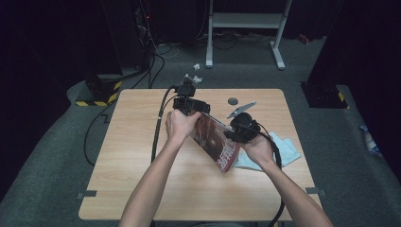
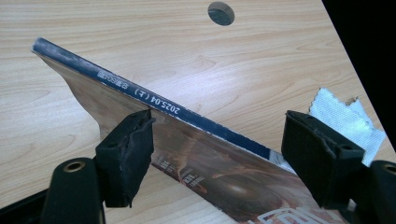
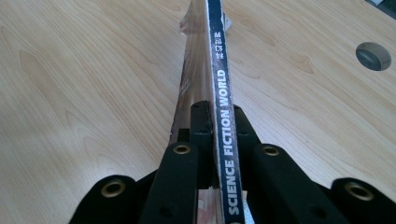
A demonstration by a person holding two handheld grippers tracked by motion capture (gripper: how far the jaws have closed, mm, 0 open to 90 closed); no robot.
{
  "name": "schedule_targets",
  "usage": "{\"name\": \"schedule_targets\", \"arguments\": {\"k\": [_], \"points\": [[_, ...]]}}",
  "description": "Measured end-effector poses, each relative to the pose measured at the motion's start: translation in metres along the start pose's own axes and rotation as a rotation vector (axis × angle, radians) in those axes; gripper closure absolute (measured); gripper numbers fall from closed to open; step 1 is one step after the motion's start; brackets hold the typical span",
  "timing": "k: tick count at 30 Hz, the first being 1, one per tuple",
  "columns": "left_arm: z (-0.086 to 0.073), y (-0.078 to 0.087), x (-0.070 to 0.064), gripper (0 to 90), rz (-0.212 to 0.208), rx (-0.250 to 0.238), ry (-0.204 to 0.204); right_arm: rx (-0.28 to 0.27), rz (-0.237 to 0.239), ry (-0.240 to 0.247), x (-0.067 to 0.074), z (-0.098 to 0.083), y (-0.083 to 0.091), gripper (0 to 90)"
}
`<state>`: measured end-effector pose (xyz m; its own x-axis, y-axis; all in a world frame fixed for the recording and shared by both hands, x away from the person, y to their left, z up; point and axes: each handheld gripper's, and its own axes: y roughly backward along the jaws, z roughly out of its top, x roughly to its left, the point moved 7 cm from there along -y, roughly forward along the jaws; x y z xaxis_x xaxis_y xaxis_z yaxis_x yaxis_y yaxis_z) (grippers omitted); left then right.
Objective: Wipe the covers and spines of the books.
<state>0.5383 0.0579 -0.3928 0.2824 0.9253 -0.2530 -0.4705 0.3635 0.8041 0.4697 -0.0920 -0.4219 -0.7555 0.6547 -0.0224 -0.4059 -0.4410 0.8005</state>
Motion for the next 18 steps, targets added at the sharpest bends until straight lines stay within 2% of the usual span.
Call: {"name": "schedule_targets", "arguments": {"k": [7,8,18], "points": [[-0.001,-0.005,-0.006,25.1,0.008,0.014,0.006,-0.016,-0.003,-0.004,0.003,0.001,0.000,84.1],[-0.001,-0.006,-0.006,25.1,0.014,0.013,-0.004,-0.018,-0.002,-0.006,0.003,0.001,0.000,84.0],[-0.002,-0.014,-0.009,22.5,0.021,0.045,-0.001,-0.040,0.002,-0.003,0.008,0.005,0.001,84.1]]}}
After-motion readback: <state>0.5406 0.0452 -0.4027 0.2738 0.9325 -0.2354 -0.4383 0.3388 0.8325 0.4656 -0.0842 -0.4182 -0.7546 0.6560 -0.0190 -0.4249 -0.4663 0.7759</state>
